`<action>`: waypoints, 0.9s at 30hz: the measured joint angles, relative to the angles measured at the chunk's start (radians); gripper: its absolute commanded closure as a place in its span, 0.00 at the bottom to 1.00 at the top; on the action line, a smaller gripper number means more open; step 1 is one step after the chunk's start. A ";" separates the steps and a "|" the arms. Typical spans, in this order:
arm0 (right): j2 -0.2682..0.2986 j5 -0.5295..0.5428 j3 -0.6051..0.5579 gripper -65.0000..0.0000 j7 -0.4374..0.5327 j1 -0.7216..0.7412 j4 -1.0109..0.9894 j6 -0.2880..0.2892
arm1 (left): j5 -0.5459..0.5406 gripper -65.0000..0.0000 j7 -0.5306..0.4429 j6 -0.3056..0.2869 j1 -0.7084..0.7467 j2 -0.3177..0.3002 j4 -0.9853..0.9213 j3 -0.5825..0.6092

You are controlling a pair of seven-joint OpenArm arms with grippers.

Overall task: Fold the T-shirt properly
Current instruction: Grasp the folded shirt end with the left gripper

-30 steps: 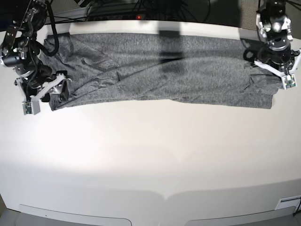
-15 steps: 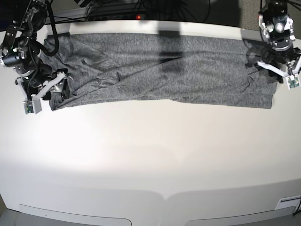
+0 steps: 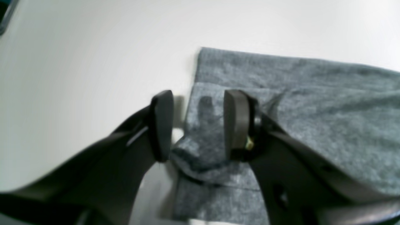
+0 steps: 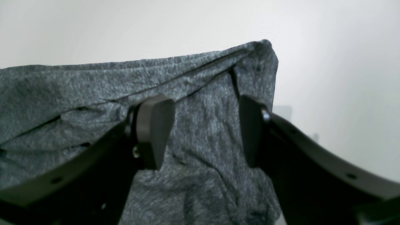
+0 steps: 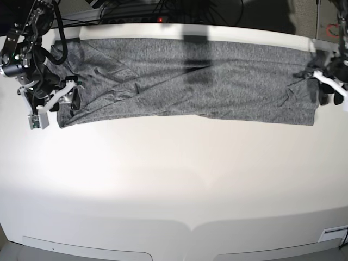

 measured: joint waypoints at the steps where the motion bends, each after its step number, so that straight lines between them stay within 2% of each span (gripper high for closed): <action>1: 0.000 0.000 0.000 0.44 -0.002 0.000 0.000 0.019 | -0.056 0.61 0.021 -0.061 -0.013 -0.019 -0.048 -0.014; 4: 0.001 0.003 0.000 0.44 -0.008 -0.001 0.000 0.045 | -0.232 0.61 0.124 -0.244 -0.051 -0.079 -0.212 -0.024; 5: 0.001 0.001 0.000 0.44 -0.008 0.000 0.000 0.045 | -0.285 0.61 0.135 -0.285 -0.066 -0.097 -0.270 -0.022; 11: 0.000 0.000 0.000 0.44 -0.008 0.001 0.000 0.045 | -0.510 0.61 0.177 -0.416 -0.166 -0.204 -0.551 -0.026; 18: 0.000 0.000 0.000 0.44 -0.009 -0.001 0.000 0.045 | -0.539 0.61 0.220 -0.417 -0.246 -0.200 -0.756 -0.018; 23: 0.000 0.003 0.000 0.44 -0.009 -0.001 0.000 0.045 | -0.567 0.61 0.201 -0.417 -0.257 -0.183 -0.765 0.031; 27: 0.000 0.003 0.000 0.44 -0.009 -0.001 0.000 0.045 | -0.630 0.61 0.264 -0.433 -0.260 -0.183 -0.746 0.109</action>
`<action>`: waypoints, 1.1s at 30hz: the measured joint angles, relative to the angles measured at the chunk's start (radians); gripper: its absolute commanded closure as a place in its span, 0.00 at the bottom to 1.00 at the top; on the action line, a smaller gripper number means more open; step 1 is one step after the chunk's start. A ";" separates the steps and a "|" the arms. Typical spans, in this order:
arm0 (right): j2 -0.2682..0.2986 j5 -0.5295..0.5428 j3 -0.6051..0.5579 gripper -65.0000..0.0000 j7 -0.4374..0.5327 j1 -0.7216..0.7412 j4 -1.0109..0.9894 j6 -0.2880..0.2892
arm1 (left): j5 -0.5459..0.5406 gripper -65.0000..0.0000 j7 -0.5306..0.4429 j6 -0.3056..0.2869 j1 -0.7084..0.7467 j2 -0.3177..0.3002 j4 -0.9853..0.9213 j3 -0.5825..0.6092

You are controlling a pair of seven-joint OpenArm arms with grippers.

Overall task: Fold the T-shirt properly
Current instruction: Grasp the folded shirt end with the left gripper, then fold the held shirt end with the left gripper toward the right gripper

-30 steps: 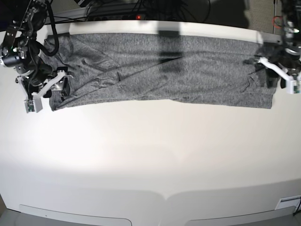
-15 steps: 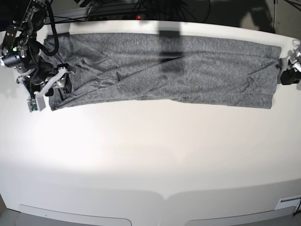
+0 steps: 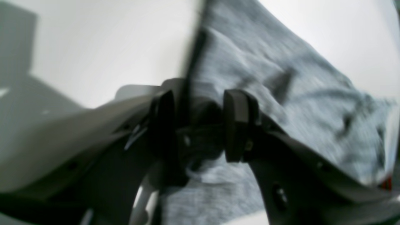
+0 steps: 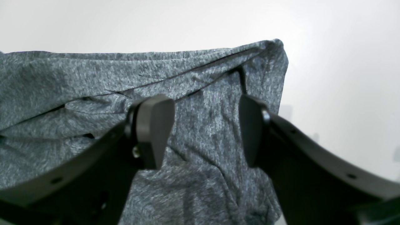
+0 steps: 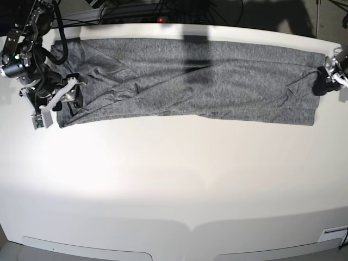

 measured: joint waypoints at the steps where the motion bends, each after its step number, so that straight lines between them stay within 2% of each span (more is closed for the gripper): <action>1: 0.000 0.000 0.000 0.44 0.000 0.000 0.000 0.000 | -0.004 0.61 0.002 0.000 -0.002 0.000 0.010 0.020; 8: 0.000 0.000 0.000 0.44 0.000 0.000 0.000 0.000 | -0.013 0.63 -0.018 -0.003 -0.005 -0.002 0.056 0.140; 10: 0.000 0.000 0.000 0.44 0.000 0.000 0.000 0.000 | -0.012 0.73 -0.040 -0.003 -0.005 -0.002 0.057 0.157; 13: 0.000 0.000 0.000 0.44 0.000 0.000 0.000 0.000 | -0.006 1.00 -0.039 0.000 -0.005 0.001 0.056 0.159; 17: 0.000 0.000 0.000 0.44 0.000 0.000 0.000 0.000 | 0.015 1.00 -0.044 -0.003 -0.005 -0.003 0.056 0.160; 20: 0.000 0.000 0.000 0.44 0.000 0.000 0.000 0.000 | 0.141 1.00 -0.140 -0.016 -0.005 -0.021 0.057 0.161; 22: 0.000 0.000 0.000 0.44 0.000 0.000 0.000 0.003 | 0.225 1.00 -0.219 0.060 -0.005 -0.035 0.062 0.161; 24: 0.000 0.000 0.000 0.44 0.000 0.000 0.000 0.003 | 0.308 1.00 -0.254 0.117 -0.011 -0.053 0.066 0.160; 30: 0.000 0.000 0.000 0.44 0.000 0.000 0.000 0.003 | 0.390 1.00 -0.266 0.137 -0.011 -0.093 0.065 0.159; 33: 0.000 0.000 0.000 0.44 0.000 0.000 0.000 0.003 | 0.447 1.00 -0.284 0.221 -0.011 -0.110 0.067 0.159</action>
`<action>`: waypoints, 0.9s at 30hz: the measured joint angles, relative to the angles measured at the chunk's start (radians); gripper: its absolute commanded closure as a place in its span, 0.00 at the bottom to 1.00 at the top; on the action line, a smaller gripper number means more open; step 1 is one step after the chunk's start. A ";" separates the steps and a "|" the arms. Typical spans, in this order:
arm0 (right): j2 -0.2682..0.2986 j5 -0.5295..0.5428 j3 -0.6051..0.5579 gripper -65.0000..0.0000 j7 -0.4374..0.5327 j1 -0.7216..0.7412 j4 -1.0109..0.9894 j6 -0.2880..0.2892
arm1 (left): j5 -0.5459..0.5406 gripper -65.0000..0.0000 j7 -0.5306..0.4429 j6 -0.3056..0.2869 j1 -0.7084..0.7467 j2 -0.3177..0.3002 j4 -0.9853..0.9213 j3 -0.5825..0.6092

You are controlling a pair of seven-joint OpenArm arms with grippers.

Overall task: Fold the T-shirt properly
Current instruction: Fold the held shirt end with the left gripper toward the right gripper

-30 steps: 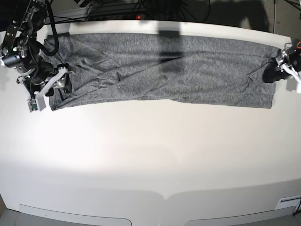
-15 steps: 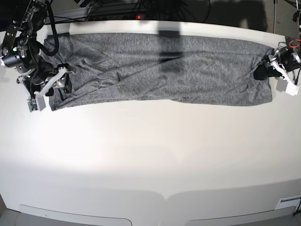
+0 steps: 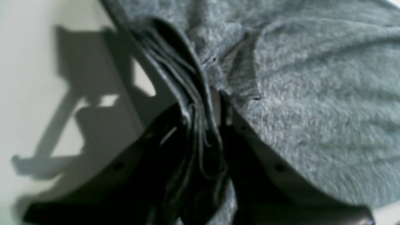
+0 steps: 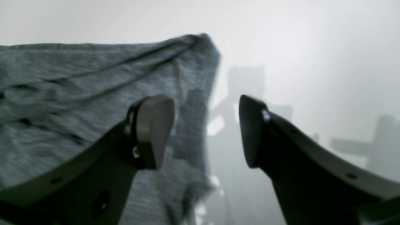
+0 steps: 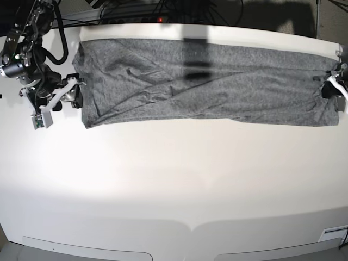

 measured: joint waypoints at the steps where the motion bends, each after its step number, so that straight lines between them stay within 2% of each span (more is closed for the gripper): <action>1: 0.000 0.000 0.000 0.44 0.000 0.000 0.000 0.000 | 0.037 1.00 -0.008 0.034 0.000 -0.008 0.001 0.000; 4: 0.000 0.000 0.000 0.44 0.000 0.000 0.000 0.000 | 0.116 1.00 -0.001 0.133 0.000 -0.029 0.000 0.000; 7: 0.000 0.000 0.000 0.44 0.000 0.000 0.000 0.000 | 0.142 1.00 0.029 0.234 0.001 -0.042 -0.003 0.000; 9: 0.000 0.000 0.000 0.44 0.000 0.000 0.000 0.000 | 0.151 1.00 0.096 0.323 0.004 -0.047 0.024 0.001; 12: 0.000 0.000 0.000 0.44 0.000 0.000 0.000 0.000 | 0.183 1.00 0.238 0.397 0.023 -0.054 0.117 0.002; 14: 0.000 0.000 0.000 0.44 0.000 0.000 0.000 0.000 | 0.164 1.00 0.307 0.431 0.038 -0.051 0.208 0.008; 19: 0.000 0.000 0.000 0.44 -0.001 0.000 0.000 0.001 | 0.111 1.00 0.301 0.484 0.101 -0.021 0.510 0.008; 23: 0.000 0.001 0.000 0.44 -0.001 -0.001 0.000 0.000 | 0.108 1.00 0.315 0.484 0.169 0.097 0.688 0.013; 27: 0.000 0.000 0.000 0.44 0.000 -0.001 0.000 0.000 | 0.108 1.00 0.296 0.484 0.211 0.195 0.785 0.014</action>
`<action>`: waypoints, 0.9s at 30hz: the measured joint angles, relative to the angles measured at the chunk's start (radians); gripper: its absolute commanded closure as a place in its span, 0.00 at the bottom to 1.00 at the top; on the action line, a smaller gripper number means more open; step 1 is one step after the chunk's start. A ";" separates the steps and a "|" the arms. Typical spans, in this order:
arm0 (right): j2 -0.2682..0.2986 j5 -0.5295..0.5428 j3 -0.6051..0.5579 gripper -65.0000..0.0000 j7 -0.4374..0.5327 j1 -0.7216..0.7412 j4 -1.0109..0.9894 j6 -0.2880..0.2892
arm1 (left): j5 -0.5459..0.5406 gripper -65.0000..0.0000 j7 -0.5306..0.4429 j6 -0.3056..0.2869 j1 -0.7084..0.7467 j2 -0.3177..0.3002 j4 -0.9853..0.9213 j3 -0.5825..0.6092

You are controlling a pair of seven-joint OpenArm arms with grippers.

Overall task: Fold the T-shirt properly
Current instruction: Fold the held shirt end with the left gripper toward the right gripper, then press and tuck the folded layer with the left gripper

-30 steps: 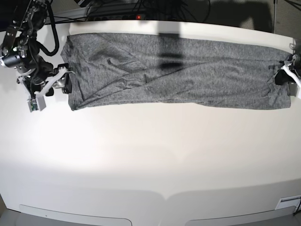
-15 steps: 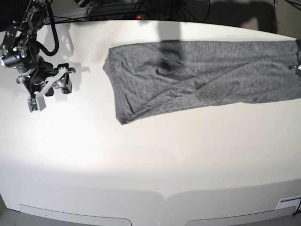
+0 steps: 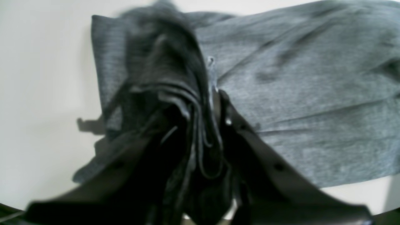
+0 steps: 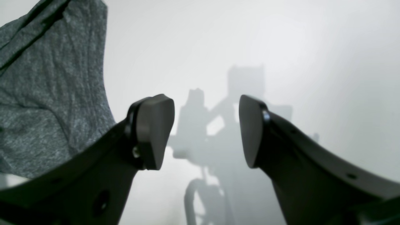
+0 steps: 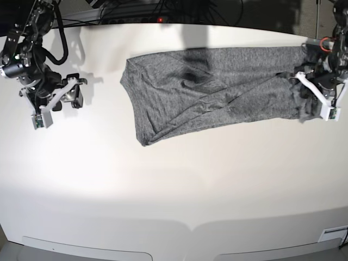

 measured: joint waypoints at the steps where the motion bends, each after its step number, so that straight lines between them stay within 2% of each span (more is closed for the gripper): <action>1: 0.000 0.000 0.000 0.44 0.000 0.000 0.000 0.000 | 0.001 1.00 -0.013 0.000 0.008 0.021 0.010 0.000; 4: 0.000 0.002 -0.001 0.44 0.005 0.001 0.000 0.001 | 0.013 1.00 -0.042 0.007 0.008 0.072 0.017 0.051; 10: 0.000 0.001 0.000 0.44 0.006 0.001 0.000 0.003 | 0.045 1.00 -0.082 0.001 -0.046 0.150 0.018 0.237; 12: 0.000 0.003 0.000 0.44 0.009 0.001 0.000 0.003 | 0.065 1.00 -0.082 0.052 -0.082 0.167 0.018 0.272; 15: 0.000 0.003 0.000 0.44 0.008 0.001 0.000 0.003 | 0.067 1.00 -0.096 0.070 -0.120 0.179 0.018 0.314; 23: 0.000 0.003 0.000 0.44 0.008 0.001 0.000 0.003 | 0.063 1.00 -0.080 0.070 -0.145 0.189 0.018 0.406; 27: 0.000 0.003 0.000 0.44 0.009 0.001 0.000 0.003 | 0.053 1.00 -0.103 0.070 -0.145 0.189 0.018 0.416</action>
